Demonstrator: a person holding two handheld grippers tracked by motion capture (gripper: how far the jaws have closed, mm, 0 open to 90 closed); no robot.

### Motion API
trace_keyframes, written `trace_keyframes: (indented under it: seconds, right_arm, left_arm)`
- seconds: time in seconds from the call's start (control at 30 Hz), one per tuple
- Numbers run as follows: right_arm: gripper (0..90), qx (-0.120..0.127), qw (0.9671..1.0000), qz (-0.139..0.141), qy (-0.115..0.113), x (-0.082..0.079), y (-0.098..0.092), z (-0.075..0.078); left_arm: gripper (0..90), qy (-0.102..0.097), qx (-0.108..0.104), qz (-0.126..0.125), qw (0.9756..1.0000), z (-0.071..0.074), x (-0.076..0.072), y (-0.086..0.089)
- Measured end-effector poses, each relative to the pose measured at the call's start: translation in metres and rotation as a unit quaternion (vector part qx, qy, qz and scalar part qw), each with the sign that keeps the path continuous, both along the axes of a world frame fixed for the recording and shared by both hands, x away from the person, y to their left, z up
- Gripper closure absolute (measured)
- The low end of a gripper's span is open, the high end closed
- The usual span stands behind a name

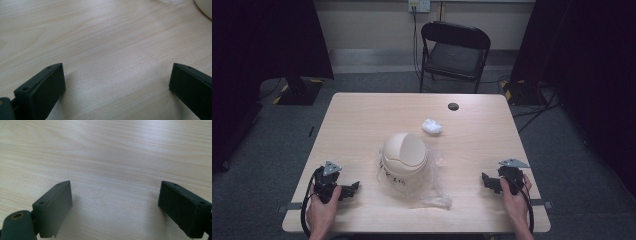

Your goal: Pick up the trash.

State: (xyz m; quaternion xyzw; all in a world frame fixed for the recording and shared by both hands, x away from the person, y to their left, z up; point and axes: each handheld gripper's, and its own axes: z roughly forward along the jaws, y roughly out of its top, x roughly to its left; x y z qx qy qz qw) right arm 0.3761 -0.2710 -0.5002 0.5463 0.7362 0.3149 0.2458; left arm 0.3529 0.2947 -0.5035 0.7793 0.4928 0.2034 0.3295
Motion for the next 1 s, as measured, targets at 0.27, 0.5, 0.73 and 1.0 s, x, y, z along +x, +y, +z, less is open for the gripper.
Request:
trace_keyframes:
  seconds: [0.27, 0.5, 0.73, 1.0]
  right_arm:
    - [13.9, -0.001, 0.9997, 0.009, 0.020, -0.002, 0.001, 0.004]
    - [14.0, 0.026, 0.9982, 0.049, 0.023, -0.004, 0.011, 0.016]
    - [14.4, 0.027, 0.9969, 0.073, 0.013, -0.005, 0.032, 0.031]
    - [14.4, 0.022, 0.9912, 0.131, -0.007, 0.003, 0.075, 0.056]
  left_arm:
    - [0.0, 0.000, 0.000, 0.000, 1.0000, 0.000, 0.000, 0.000]
    - [0.0, 0.000, 0.000, 0.000, 1.0000, 0.000, 0.000, 0.000]
    - [0.0, 0.000, 0.000, 0.000, 1.0000, 0.000, 0.000, 0.000]
    - [0.0, 0.000, 0.000, 0.000, 1.0000, 0.000, 0.000, 0.000]
